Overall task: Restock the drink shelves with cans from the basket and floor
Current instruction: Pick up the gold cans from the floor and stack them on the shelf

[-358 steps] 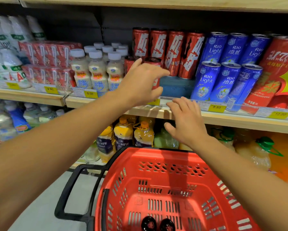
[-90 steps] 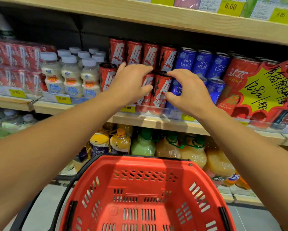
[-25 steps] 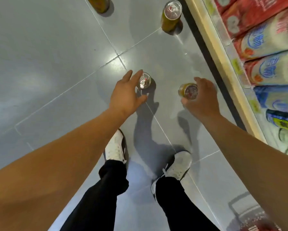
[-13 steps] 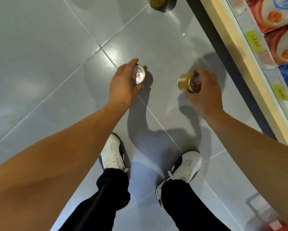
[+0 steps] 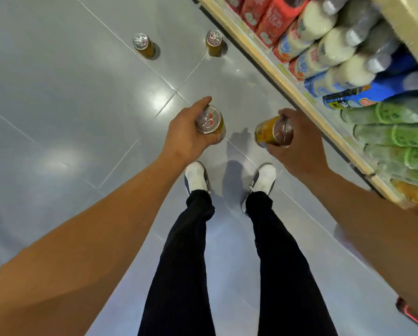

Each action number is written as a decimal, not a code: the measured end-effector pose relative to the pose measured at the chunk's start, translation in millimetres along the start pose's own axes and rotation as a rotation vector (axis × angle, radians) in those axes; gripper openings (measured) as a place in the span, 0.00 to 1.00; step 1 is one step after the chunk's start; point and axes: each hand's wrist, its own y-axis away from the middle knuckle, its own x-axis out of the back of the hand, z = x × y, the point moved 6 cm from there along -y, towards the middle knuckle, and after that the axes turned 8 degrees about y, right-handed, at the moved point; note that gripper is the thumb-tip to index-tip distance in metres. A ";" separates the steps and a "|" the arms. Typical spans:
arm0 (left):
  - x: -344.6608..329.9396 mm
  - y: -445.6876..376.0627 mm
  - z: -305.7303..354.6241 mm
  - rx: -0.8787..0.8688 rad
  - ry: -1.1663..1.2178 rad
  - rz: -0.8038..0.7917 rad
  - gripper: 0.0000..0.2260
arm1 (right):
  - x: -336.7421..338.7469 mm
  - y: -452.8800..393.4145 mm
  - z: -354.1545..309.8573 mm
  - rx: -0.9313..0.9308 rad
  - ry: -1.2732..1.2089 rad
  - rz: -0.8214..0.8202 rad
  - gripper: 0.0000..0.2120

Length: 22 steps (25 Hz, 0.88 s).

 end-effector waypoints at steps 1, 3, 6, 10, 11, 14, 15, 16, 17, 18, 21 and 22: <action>16.5 29.4 22.5 -0.011 -0.014 -0.018 0.37 | 20.4 29.0 -17.7 -0.010 -0.013 -0.001 0.35; 46.4 85.5 61.3 -0.033 -0.055 -0.057 0.37 | 59.1 84.5 -49.1 -0.026 -0.043 0.039 0.35; 78.9 160.2 98.7 -0.065 -0.121 -0.085 0.37 | 104.0 163.8 -86.5 -0.016 -0.093 0.131 0.34; 99.8 250.0 139.5 -0.144 -0.105 0.002 0.35 | 145.1 254.5 -110.9 -0.064 -0.153 0.157 0.34; 98.4 268.2 144.1 -0.159 -0.075 0.021 0.35 | 150.7 274.7 -110.5 -0.068 -0.166 0.175 0.35; 82.9 316.6 151.2 -0.201 -0.011 0.036 0.35 | 162.1 331.3 -102.5 -0.093 -0.213 0.256 0.36; 73.9 333.4 153.7 -0.225 0.002 0.028 0.35 | 167.1 352.3 -98.3 -0.100 -0.234 0.295 0.36; 63.9 350.0 155.9 -0.249 0.014 0.015 0.35 | 171.1 373.8 -92.9 -0.106 -0.252 0.330 0.36; 54.4 365.1 158.2 -0.270 0.027 0.006 0.35 | 173.9 394.4 -86.4 -0.114 -0.260 0.362 0.36; 45.1 380.8 160.8 -0.293 0.044 -0.004 0.35 | 176.2 416.3 -78.6 -0.131 -0.265 0.390 0.36; 21.9 425.8 177.4 -0.369 0.119 -0.046 0.35 | 190.0 480.9 -55.3 -0.178 -0.302 0.482 0.36; 16.6 438.4 184.8 -0.394 0.137 -0.061 0.35 | 194.6 498.0 -49.5 -0.190 -0.316 0.503 0.37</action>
